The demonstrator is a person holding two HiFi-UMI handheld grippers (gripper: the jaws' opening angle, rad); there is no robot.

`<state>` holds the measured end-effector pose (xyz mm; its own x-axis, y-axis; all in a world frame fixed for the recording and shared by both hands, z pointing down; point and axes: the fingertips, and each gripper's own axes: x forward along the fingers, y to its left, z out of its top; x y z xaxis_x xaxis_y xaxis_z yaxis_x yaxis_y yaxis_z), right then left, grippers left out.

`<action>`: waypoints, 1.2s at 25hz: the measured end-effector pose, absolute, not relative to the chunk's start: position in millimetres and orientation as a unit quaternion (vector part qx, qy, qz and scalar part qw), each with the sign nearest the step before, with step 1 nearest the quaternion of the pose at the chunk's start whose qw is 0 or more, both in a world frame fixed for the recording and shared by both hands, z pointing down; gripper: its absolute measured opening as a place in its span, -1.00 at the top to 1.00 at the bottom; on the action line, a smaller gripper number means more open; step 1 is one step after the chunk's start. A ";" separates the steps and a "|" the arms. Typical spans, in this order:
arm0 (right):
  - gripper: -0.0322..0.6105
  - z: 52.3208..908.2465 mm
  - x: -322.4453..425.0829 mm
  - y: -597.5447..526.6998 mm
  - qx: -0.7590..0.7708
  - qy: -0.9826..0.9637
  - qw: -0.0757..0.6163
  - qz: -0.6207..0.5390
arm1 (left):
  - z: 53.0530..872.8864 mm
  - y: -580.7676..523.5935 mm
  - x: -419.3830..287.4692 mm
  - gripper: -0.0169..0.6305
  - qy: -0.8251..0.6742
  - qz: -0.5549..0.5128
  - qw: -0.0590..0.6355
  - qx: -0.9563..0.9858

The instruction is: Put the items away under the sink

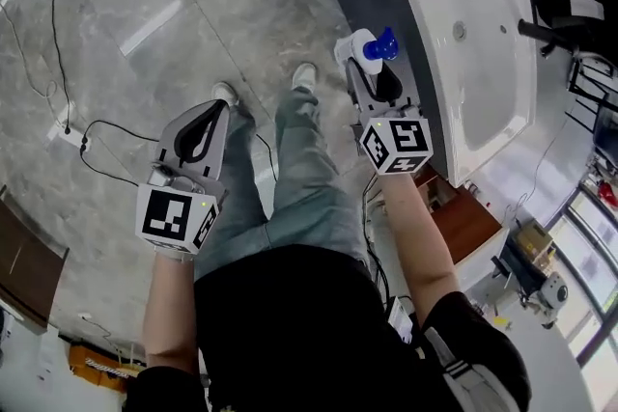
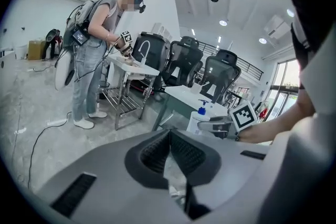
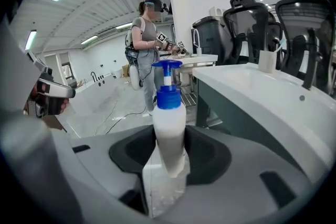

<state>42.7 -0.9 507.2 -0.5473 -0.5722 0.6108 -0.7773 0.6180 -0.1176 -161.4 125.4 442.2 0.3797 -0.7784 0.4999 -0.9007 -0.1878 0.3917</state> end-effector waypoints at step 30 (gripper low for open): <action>0.32 746.7 100.5 -102.4 0.436 -0.851 0.257 0.140 | 653.5 60.4 -82.7 0.88 -0.519 0.097 0.391 0.754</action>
